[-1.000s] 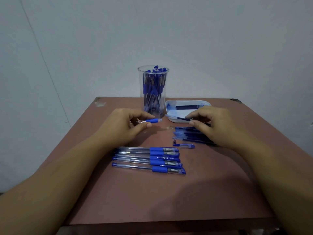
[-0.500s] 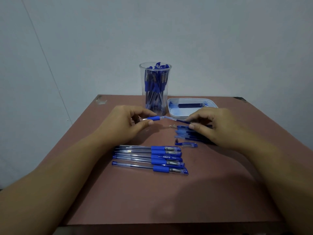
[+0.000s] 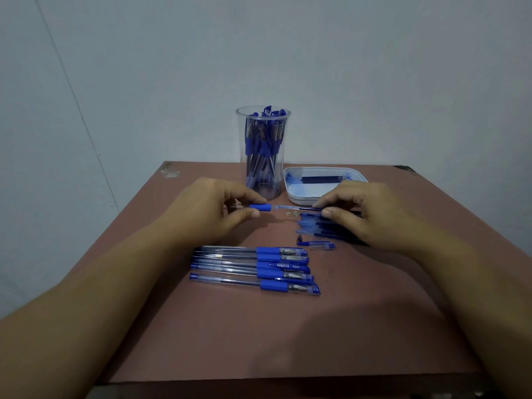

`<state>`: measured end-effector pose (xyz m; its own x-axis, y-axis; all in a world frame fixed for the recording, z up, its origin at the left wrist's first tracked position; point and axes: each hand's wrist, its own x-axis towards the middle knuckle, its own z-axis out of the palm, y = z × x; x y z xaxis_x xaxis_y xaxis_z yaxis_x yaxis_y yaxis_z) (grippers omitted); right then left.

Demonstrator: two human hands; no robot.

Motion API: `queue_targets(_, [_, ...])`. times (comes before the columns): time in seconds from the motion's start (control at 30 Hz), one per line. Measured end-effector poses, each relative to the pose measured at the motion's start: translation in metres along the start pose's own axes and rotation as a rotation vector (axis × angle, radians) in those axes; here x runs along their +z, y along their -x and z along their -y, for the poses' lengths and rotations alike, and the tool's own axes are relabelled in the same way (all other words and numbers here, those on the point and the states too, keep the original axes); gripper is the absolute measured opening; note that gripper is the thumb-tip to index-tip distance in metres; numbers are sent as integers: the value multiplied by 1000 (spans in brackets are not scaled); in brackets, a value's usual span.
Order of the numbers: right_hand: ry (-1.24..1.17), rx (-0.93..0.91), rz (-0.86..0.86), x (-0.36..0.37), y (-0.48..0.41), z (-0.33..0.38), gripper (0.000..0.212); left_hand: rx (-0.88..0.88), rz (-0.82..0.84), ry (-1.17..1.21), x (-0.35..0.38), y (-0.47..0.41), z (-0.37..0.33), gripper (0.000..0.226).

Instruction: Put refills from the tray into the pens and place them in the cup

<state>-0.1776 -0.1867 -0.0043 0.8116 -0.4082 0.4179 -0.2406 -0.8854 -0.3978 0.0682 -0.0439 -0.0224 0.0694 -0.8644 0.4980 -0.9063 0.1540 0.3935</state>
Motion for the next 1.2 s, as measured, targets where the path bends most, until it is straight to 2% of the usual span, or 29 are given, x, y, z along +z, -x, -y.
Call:
queue_targets(0.3, [-31,-5,27,0,0,5,19,-41,-28,-18,1,-1,1,23])
queue_targets(0.53, [-45,-23,20,-1,1,5,30,-51,12,41,-1,0,0,22])
queue_targets(0.73, [-70,-42,42,7,0,8,29,-7,69,141,2,1,-12,21])
queue_targets(0.97, [-76,-47,-92,4,-1,5,19,10,-21,138,-2,0,-11,25])
queue_targets(1.2, [-101,-52,13,11,-1,8,28,19,0,145,0,1,-14,25])
